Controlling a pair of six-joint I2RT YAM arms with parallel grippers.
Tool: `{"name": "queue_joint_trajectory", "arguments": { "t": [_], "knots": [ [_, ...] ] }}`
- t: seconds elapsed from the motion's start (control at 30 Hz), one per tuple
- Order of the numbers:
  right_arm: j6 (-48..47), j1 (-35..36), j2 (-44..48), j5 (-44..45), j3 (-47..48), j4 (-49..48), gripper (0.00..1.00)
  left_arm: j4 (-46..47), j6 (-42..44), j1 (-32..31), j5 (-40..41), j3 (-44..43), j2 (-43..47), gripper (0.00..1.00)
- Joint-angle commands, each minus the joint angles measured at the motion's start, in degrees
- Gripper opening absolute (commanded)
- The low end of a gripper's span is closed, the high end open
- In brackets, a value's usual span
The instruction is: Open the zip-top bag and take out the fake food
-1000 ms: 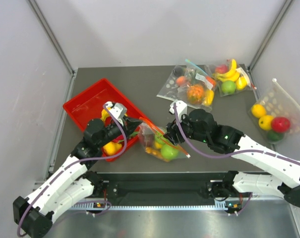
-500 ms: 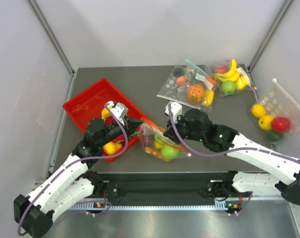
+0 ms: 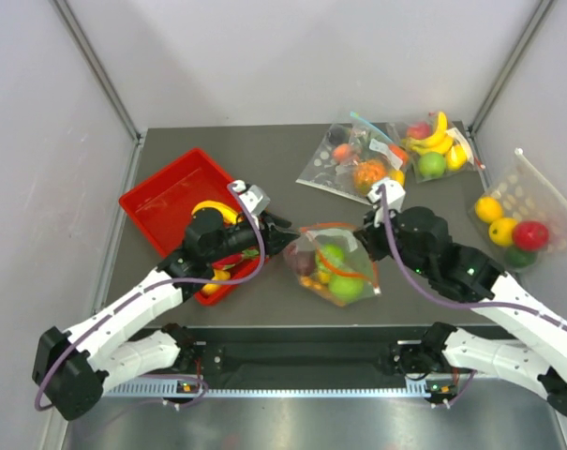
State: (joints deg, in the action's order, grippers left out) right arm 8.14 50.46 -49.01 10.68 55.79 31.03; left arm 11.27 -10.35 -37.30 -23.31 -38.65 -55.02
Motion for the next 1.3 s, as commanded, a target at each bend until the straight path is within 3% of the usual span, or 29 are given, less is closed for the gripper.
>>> {"name": "queue_joint_trajectory", "arguments": {
  "t": [0.0, 0.2, 0.37, 0.67, 0.83, 1.27],
  "knots": [
    [1.88, -3.34, 3.39, 5.93, 1.25, 3.77, 0.0, 5.34, 1.29, -3.39, 0.45, -5.02, -1.05, 0.47],
    [3.72, -4.23, 2.79, 13.22, 3.97, 6.41, 0.0, 5.08, -1.42, -7.08, 2.04, -8.1, -4.47, 0.49],
    [5.74, -4.14, 1.47, 20.77, 4.15, 6.51, 0.0, 11.48, -6.78, -11.73, 2.57, -4.78, -5.97, 0.5],
    [8.73, -2.91, 1.03, 17.19, 1.17, 2.2, 0.0, 21.07, -23.29, -16.14, 10.03, -2.04, -14.49, 0.57],
    [9.61, -1.24, 0.76, 16.57, -0.07, 0.44, 0.0, 20.99, -26.12, -17.02, 15.83, -2.65, -16.78, 0.6],
    [11.02, 2.8, 1.37, 16.04, -2.97, -2.37, 0.0, 18.36, -28.76, -18.86, 21.72, -7.84, -24.86, 0.66]
  ]
}}
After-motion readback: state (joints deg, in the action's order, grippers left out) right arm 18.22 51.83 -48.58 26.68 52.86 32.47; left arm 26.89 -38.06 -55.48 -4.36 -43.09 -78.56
